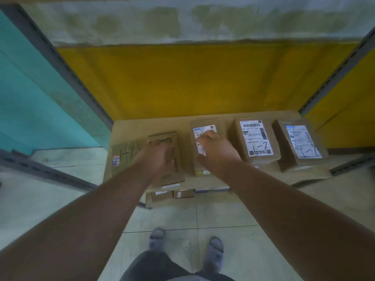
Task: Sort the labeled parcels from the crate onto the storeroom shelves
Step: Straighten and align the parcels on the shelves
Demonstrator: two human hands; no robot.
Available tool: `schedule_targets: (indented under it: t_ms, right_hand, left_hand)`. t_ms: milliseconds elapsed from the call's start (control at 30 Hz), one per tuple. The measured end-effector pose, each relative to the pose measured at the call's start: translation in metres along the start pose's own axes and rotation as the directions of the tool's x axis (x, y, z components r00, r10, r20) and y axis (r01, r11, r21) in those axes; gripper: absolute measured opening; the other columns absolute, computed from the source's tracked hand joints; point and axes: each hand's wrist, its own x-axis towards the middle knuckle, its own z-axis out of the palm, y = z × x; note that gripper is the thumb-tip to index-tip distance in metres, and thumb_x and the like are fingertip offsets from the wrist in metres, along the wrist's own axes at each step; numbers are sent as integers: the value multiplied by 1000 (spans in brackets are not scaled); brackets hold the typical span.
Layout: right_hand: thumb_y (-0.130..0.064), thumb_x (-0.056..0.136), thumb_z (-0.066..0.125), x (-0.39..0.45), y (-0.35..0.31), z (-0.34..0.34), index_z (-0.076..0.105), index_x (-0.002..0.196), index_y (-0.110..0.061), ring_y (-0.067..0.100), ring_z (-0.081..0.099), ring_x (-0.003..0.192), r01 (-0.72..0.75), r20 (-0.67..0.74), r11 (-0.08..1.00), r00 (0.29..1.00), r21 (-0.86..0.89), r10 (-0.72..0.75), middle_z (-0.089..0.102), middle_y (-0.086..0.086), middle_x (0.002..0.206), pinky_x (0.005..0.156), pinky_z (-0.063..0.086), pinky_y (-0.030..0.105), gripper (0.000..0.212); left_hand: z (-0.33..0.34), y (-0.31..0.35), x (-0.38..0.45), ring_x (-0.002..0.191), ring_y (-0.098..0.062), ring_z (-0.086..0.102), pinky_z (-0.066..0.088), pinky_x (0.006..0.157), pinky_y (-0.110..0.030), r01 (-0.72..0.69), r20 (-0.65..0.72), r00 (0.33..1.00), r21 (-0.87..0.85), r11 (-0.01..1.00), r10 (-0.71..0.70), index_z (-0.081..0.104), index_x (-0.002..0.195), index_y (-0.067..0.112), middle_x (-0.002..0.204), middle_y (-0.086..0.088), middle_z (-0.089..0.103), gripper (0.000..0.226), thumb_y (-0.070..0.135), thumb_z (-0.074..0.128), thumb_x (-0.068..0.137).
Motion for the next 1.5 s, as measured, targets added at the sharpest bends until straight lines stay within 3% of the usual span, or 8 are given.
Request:
schedule_targets:
  t_ms: [167,300,433,600,1000,1200,1300,1500]
  right_hand:
    - [-35,98,56,-16,-49,40,50,140,-19,26,48,128,-80,55,994,996,75,76,50,5,140,107,42,40,45]
    - [-35,98,56,-12,-78,87,47,144,-18,25,45,131,-205,86,972,977,118,195,45,4,146,110,41,38,50]
    - [-37,95,59,-2,-91,118,53,136,-19,27,39,130,-306,100,949,949,72,299,44,3,143,111,37,41,45]
    - [-41,96,57,9,-96,131,58,130,-20,27,38,128,-357,29,931,934,83,356,45,2,140,109,37,40,39]
    - [-24,96,59,23,-101,123,56,133,-17,27,38,130,-388,13,920,922,57,388,44,5,142,110,37,41,38]
    - [-39,95,62,13,-142,120,52,143,-20,25,46,131,-220,-46,912,967,347,250,50,2,143,104,39,32,52]
    - [-32,94,64,19,-159,125,52,142,-23,24,56,119,-199,-13,894,975,402,223,54,3,134,92,44,27,50]
    - [-21,93,64,31,-172,134,61,133,-24,23,60,110,-194,-18,907,976,373,217,60,4,124,89,51,32,41]
  left_hand:
    - [-29,-38,36,109,-27,59,46,86,-34,-96,120,991,326,940,60,59,132,29,127,-3,62,46,38,69,88]
    - [-36,-53,69,126,-30,48,39,100,-39,-195,325,945,504,842,24,55,137,35,139,-2,57,45,50,56,95]
    - [-31,-59,81,131,-31,44,38,107,-41,-249,453,891,530,810,-23,54,140,34,145,-3,53,44,51,43,101]
    - [-18,-71,100,136,-32,42,37,111,-42,-257,478,878,467,846,3,50,144,33,153,-3,44,44,42,45,102]
    - [-20,-86,89,129,-31,48,44,100,-39,-202,335,940,375,905,71,52,142,30,147,-4,49,44,41,51,100]
    - [-42,-94,34,127,-35,42,42,95,-45,65,65,993,419,906,-101,47,139,21,140,-13,45,46,37,54,96]
    - [-39,-116,10,122,-37,46,44,92,-45,159,46,982,339,927,-185,48,138,27,135,-13,45,43,34,54,96]
    - [-29,-141,-4,110,-36,54,49,91,-43,263,29,963,98,960,-267,55,135,36,129,-11,47,47,18,56,92]
